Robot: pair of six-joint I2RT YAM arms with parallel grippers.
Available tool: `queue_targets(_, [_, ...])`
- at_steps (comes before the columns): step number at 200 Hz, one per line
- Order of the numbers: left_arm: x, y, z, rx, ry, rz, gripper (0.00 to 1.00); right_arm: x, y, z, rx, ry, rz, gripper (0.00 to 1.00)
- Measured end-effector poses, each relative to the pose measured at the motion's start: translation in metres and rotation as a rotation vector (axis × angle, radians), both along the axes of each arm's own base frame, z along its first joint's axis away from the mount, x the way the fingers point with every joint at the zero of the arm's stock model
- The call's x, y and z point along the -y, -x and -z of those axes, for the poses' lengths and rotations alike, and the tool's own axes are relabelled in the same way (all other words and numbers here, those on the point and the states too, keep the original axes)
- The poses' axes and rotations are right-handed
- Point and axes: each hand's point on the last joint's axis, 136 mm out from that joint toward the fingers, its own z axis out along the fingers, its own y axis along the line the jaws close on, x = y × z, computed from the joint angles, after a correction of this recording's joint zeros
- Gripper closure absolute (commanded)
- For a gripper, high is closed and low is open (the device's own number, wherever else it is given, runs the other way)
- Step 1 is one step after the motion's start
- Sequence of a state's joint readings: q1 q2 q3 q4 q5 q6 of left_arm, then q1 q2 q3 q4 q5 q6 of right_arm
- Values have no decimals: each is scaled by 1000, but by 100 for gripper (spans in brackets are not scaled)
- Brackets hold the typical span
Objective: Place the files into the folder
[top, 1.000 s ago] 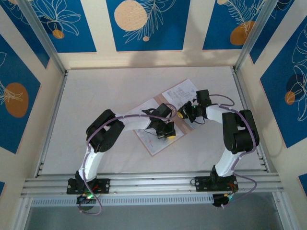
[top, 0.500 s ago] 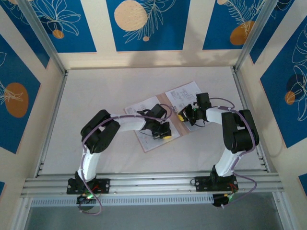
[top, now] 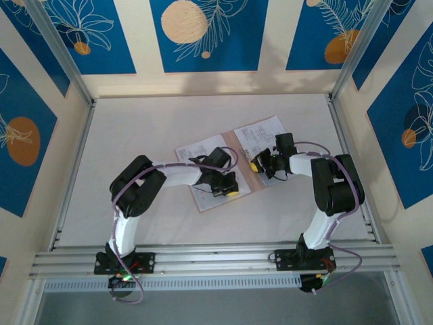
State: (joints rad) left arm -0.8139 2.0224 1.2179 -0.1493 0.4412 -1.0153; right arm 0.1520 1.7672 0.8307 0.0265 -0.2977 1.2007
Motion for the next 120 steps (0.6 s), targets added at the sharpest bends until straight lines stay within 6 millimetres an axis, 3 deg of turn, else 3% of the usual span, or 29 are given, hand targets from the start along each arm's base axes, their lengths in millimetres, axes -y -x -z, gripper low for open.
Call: queue_targets(120, [-7, -1, 0, 13, -7, -15, 100, -7, -5, 1, -15, 91, 3, 100])
